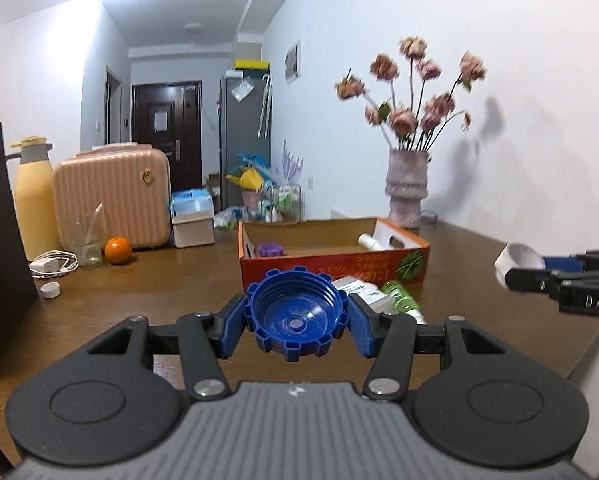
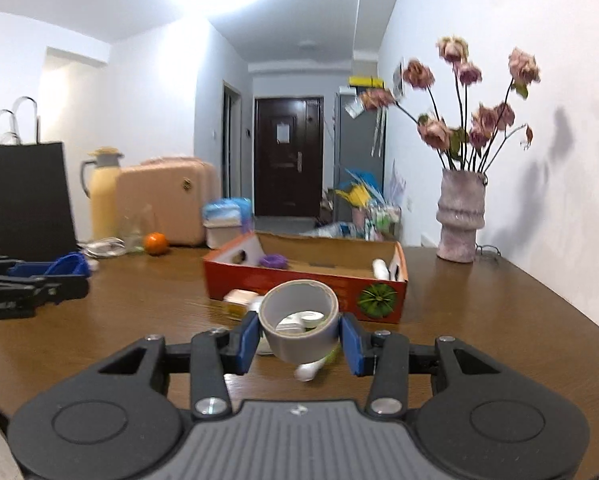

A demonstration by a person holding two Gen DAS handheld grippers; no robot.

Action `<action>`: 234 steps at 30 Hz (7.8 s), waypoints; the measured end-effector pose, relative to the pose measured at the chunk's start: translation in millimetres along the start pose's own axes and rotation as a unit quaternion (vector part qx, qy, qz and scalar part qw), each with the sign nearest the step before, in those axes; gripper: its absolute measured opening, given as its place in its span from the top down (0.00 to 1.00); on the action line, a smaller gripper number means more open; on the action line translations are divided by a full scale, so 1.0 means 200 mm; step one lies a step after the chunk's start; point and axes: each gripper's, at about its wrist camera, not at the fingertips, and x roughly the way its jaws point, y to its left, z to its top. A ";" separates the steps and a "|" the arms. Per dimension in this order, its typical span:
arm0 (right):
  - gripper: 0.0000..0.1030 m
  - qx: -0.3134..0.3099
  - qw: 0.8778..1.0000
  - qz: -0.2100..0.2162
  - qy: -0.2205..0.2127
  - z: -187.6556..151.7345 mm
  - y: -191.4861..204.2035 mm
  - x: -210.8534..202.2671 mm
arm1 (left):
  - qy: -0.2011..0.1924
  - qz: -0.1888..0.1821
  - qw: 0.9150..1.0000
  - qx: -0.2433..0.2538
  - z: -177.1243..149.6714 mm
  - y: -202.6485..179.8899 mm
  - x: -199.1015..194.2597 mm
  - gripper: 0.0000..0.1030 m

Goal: Organize rigid objects
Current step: 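Lift the blue cap and tape roll and carry them over the box, then open both grippers to drop the blue cap and tape roll into the box, then withdraw both grippers from the box toward the remaining items, then grasp the white plug adapter with the left gripper while the right gripper grasps the green spray bottle, then lift the plug adapter and green bottle and carry them over the box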

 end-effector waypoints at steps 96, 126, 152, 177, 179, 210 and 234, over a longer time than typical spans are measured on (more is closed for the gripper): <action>0.20 0.097 0.972 0.008 0.216 0.86 -0.59 1.95 | 0.213 -0.031 0.977 -0.009 0.83 0.27 2.01 0.06; 0.05 0.008 0.998 -0.036 -0.045 0.47 -0.12 0.90 | -0.072 0.008 0.997 -0.034 0.38 0.21 0.86 0.00; 0.00 -0.008 0.998 -0.028 -0.055 -0.19 0.12 0.23 | -0.079 0.020 0.994 0.074 -0.21 0.13 0.08 0.00; 0.36 0.035 0.996 -0.034 0.071 -0.20 -0.03 0.40 | 0.108 0.020 0.994 -0.021 -0.16 0.18 0.61 0.00; 0.35 0.058 0.994 -0.038 0.082 -0.16 -0.09 0.50 | 0.124 0.015 0.992 -0.021 -0.12 0.18 0.72 0.00; 0.70 0.054 0.978 -0.035 0.197 -0.08 -0.34 1.21 | 0.209 -0.030 0.978 0.006 0.04 0.08 1.59 0.61; 0.73 0.032 0.994 -0.034 0.094 -0.05 0.02 0.41 | 0.038 0.015 0.998 -0.039 0.02 0.04 0.31 0.62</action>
